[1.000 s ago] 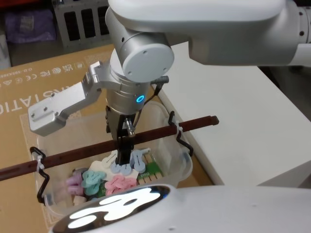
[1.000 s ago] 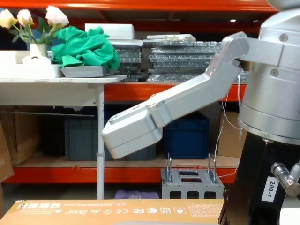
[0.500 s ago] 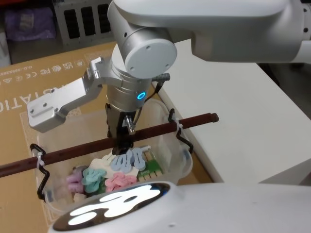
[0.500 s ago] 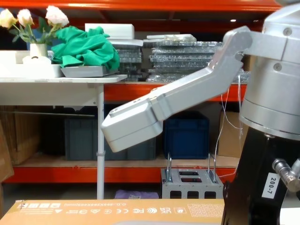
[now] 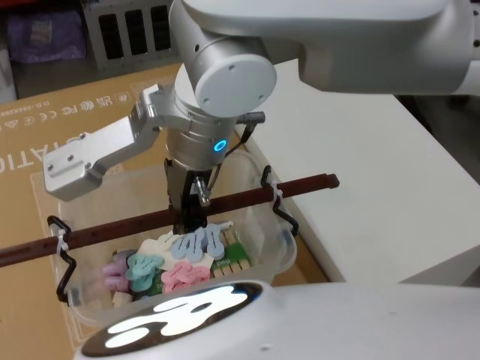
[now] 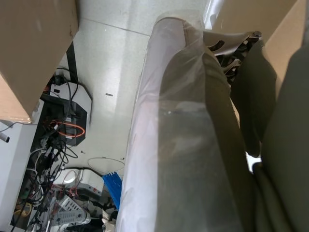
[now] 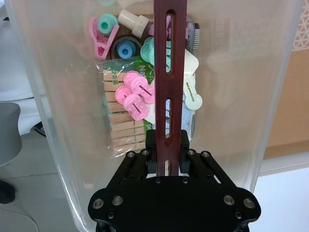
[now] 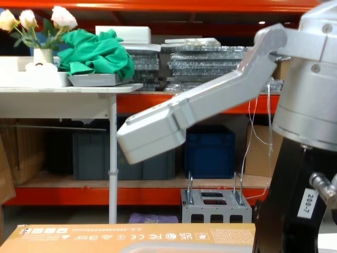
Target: Use one hand to grasp the basket and place it at the designated location.
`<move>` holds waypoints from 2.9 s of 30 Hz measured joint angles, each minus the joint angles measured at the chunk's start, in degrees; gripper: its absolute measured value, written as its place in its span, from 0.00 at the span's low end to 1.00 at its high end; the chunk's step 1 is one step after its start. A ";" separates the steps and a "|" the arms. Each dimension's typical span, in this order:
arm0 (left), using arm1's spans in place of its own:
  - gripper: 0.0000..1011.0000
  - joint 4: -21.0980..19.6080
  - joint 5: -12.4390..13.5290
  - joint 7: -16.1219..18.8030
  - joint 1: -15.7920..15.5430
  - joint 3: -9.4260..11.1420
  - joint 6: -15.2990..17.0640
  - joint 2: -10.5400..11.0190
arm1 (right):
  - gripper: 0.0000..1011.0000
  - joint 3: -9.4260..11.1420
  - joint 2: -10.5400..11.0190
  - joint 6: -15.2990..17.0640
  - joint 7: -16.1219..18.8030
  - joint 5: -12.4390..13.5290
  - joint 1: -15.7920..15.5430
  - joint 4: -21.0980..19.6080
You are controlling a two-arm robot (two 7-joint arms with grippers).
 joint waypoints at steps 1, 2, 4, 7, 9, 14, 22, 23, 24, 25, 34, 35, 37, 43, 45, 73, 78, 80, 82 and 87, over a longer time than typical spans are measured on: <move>0.00 0.00 0.00 0.00 0.00 0.00 0.00 -0.01 | 0.23 0.10 0.06 0.00 0.08 0.19 0.04 0.02; 0.00 0.00 0.00 0.00 0.00 0.00 0.00 0.00 | 0.23 0.25 0.15 -0.01 0.20 0.54 0.16 0.06; 0.00 0.00 0.00 0.00 0.00 0.00 0.00 -0.01 | 0.23 0.39 0.27 -0.06 0.34 0.94 0.33 0.14; 0.00 0.00 0.00 0.00 0.00 0.00 0.00 0.00 | 0.23 0.77 0.55 -0.28 0.56 1.56 0.71 0.30; 0.00 0.00 0.00 0.00 0.00 0.00 0.00 0.00 | 0.23 0.97 0.82 -0.44 0.76 2.04 0.99 0.32; 0.00 0.00 0.00 0.00 0.00 0.00 0.00 -0.01 | 0.23 1.29 1.35 -0.72 1.07 2.72 1.44 0.39; 0.00 0.00 0.00 0.00 0.00 0.00 0.00 0.00 | 0.23 2.22 2.95 -1.14 1.88 4.10 2.70 0.34; 0.00 0.00 0.00 0.00 0.00 0.00 0.00 0.00 | 0.23 2.41 3.13 -1.15 2.03 4.39 2.91 0.45; 0.00 0.00 0.00 0.00 0.00 0.00 0.00 0.00 | 0.23 2.63 3.34 -1.17 2.21 4.74 3.15 0.63; 0.00 0.00 0.00 0.00 0.00 0.00 0.00 0.00 | 0.23 2.63 3.34 -1.17 2.21 4.74 3.15 0.63; 0.00 0.00 0.00 0.00 0.00 0.00 0.00 -0.01 | 0.23 5.11 5.18 -0.99 3.53 8.30 5.36 2.66; 0.00 0.00 0.00 0.00 0.00 0.00 0.00 0.00 | 0.23 5.35 5.39 -0.91 3.65 8.60 5.53 2.82; 0.00 0.00 0.00 0.00 0.00 0.00 0.00 0.00 | 0.23 6.04 5.97 -0.60 4.02 9.50 6.02 3.42; 0.00 0.00 0.00 0.00 0.00 0.00 0.00 -0.01 | 0.23 7.48 7.27 0.14 4.94 11.53 6.86 5.16; 0.00 0.00 0.00 0.00 0.00 0.00 0.00 -0.01 | 0.23 7.98 7.74 0.31 5.15 12.16 7.06 5.79; 0.00 0.00 0.00 0.00 0.00 0.00 0.00 -0.01 | 0.23 13.72 9.04 5.00 7.07 14.25 9.01 25.92; 0.00 0.01 0.00 0.00 0.00 0.00 0.00 0.00 | 0.23 14.34 9.28 6.42 7.16 13.38 9.18 28.51; 0.00 0.00 0.00 0.00 0.00 0.00 0.00 0.00 | 0.23 14.66 9.49 7.13 7.25 12.89 9.27 29.94; 0.00 -0.01 -0.01 0.00 0.00 0.00 0.00 -0.01 | 0.23 14.86 9.63 7.56 7.33 12.64 9.35 30.89; 0.00 0.03 0.01 0.00 0.00 0.00 0.00 0.00 | 0.23 15.54 9.69 8.89 7.83 11.59 9.78 35.33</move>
